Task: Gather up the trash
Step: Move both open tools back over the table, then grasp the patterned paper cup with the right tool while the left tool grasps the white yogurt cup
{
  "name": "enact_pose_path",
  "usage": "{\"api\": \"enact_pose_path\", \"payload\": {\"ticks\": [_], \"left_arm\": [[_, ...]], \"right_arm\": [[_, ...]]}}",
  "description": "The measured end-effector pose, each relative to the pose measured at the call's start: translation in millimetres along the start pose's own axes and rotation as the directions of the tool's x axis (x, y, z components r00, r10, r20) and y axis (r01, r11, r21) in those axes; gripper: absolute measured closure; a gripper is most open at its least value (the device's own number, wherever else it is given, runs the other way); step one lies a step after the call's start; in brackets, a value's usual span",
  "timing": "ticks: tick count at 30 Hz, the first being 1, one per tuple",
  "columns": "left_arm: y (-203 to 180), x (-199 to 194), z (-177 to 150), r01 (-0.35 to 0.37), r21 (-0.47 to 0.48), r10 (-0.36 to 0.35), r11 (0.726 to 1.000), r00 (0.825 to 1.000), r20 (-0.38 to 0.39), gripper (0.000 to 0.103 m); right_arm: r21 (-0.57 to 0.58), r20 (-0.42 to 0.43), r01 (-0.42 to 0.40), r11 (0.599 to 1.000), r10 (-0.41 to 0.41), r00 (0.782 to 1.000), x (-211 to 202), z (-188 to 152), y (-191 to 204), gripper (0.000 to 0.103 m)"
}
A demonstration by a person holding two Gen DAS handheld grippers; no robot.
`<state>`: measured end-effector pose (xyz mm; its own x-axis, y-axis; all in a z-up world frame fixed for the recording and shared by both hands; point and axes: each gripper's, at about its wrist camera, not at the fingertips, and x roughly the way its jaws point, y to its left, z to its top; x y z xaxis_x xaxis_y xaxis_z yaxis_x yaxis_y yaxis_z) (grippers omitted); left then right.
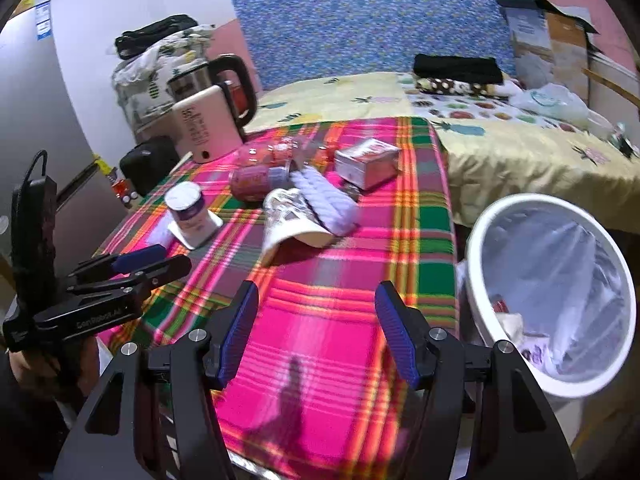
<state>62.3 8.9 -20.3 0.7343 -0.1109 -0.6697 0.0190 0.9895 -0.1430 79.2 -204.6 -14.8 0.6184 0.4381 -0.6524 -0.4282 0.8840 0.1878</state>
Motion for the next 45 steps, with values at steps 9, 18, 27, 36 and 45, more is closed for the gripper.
{"api": "enact_pose_path", "payload": {"ticks": [9,18,27,36,45], "left_arm": [[26.1,3.0,8.4,-0.054,-0.024,0.054,0.998,0.999,0.004,0.041],[44.5,21.9,20.9,-0.108,-0.009,0.108,0.994,0.994,0.001,0.038],[55.5,41.3,28.7,-0.116,0.001,0.116,0.993,0.993,0.002,0.038],[63.4,52.5,38.4,-0.101,-0.008,0.101,0.995,0.995,0.013,0.038],[60.0,49.9,39.9,-0.065,-0.033,0.065,0.997,0.998,0.022,0.045]], "right_arm": [[-0.024,-0.013,-0.040,0.999,0.039,0.999,16.0,12.0,12.4,0.041],[0.042,-0.099,-0.098,0.994,0.102,0.990,46.1,16.9,10.7,0.041],[0.079,-0.174,-0.136,0.988,0.148,0.973,79.1,13.6,17.1,0.041],[0.128,-0.138,-0.146,0.981,0.163,0.977,95.8,26.7,18.1,0.065],[0.136,-0.090,-0.121,0.983,0.134,0.987,86.4,27.1,16.6,0.093]]}}
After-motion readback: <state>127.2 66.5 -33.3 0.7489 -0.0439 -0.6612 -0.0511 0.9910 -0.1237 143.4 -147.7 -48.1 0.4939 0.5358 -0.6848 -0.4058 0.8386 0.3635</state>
